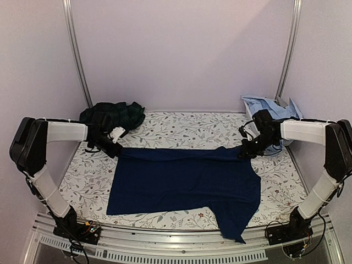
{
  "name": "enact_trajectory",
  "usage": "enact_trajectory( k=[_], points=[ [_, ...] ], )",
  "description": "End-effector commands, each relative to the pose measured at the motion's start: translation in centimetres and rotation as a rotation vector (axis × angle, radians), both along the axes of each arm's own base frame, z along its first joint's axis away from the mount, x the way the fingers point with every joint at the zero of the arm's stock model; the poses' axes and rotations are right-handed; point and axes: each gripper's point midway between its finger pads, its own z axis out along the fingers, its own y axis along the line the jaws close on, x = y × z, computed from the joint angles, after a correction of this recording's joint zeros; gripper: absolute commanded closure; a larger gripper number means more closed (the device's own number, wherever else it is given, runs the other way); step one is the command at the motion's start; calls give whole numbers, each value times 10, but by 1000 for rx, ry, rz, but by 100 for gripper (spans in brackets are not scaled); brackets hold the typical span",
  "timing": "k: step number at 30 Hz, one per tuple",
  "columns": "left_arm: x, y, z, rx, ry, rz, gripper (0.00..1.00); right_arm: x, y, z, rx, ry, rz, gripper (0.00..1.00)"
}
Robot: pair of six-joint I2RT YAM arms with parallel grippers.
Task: Fold and stack the mixed laundry pile
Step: Fold the flattened T-shirt at the center of the board.
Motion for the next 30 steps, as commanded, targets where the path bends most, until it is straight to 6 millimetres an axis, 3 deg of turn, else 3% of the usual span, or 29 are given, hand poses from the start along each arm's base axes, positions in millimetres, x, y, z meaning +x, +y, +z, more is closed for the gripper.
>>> enact_trajectory(
  k=[1, 5, 11, 18, 21, 24, 28, 30],
  points=[
    [-16, -8, -11, -8, 44, -33, 100, -4, -9, -22, -60, 31, -5, 100],
    [-19, -9, -14, 2, 59, -32, 100, 5, -12, -18, -64, 14, -13, 100],
    [-16, -11, 10, -18, 3, -26, 100, 25, -29, 4, -68, -33, -64, 100],
    [-34, -8, -16, 18, 71, -41, 99, 12, -24, -12, -34, 12, -38, 100],
    [-35, -9, -10, 14, 59, -47, 81, 1, -24, -18, -30, 47, -27, 97],
    [-33, -11, 8, 1, 17, -52, 62, -11, -23, -18, -20, 89, -12, 70],
    [-17, -20, 61, -84, -117, -26, 38, -2, -25, 12, -9, 19, -31, 43],
    [-4, -25, 93, -139, -203, 3, 19, 12, -30, 30, -3, -36, -59, 37]
  ],
)
